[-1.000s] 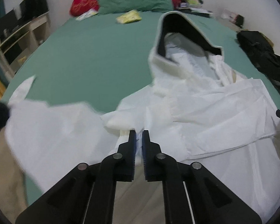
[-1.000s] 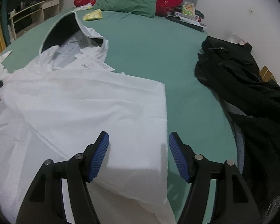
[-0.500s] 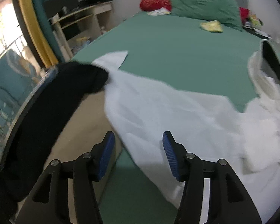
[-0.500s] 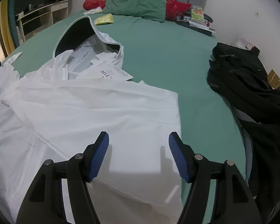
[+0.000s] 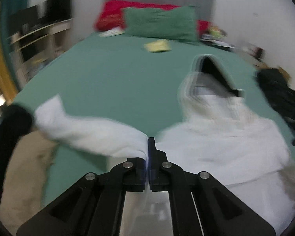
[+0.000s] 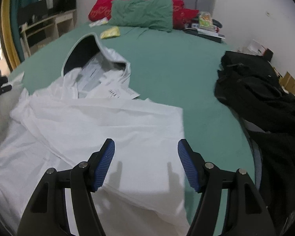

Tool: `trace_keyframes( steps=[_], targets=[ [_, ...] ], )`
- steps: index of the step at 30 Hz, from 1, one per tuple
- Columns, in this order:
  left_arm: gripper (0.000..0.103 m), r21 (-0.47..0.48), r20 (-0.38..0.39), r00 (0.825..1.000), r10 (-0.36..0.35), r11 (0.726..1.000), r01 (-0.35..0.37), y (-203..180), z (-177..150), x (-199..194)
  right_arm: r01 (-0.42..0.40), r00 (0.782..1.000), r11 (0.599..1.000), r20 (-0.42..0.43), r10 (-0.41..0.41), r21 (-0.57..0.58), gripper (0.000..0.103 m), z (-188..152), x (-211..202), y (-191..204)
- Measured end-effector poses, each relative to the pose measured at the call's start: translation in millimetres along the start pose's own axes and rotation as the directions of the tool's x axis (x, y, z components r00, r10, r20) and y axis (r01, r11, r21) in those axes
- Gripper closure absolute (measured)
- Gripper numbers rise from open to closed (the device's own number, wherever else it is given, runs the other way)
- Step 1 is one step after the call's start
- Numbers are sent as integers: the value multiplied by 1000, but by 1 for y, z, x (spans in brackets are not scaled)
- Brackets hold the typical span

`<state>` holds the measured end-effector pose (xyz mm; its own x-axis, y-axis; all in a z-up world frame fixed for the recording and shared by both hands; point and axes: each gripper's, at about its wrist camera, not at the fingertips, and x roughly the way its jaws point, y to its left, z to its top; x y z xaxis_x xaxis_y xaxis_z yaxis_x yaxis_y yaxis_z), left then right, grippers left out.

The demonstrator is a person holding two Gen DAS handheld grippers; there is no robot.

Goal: Fold large clothes

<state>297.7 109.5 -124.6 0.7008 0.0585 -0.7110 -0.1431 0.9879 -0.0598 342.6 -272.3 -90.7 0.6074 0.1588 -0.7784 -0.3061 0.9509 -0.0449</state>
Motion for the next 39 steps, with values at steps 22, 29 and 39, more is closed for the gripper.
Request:
trace_keyframes(
  steps=[22,29,39],
  targets=[
    [49,-235,-120,983,142,958,-167,118,-19,25,13,1000,1000,-4,-13,10,36,6,0,-3],
    [54,-217,-158,972,176,954,-208,136,-13,79,39,999,998,-21,-40,-52,36,5,18,13],
    [97,-206,124,989,80,977,-54,65,51,-28,22,999,1000,37,-22,0,36,11,-13,-5]
  ],
)
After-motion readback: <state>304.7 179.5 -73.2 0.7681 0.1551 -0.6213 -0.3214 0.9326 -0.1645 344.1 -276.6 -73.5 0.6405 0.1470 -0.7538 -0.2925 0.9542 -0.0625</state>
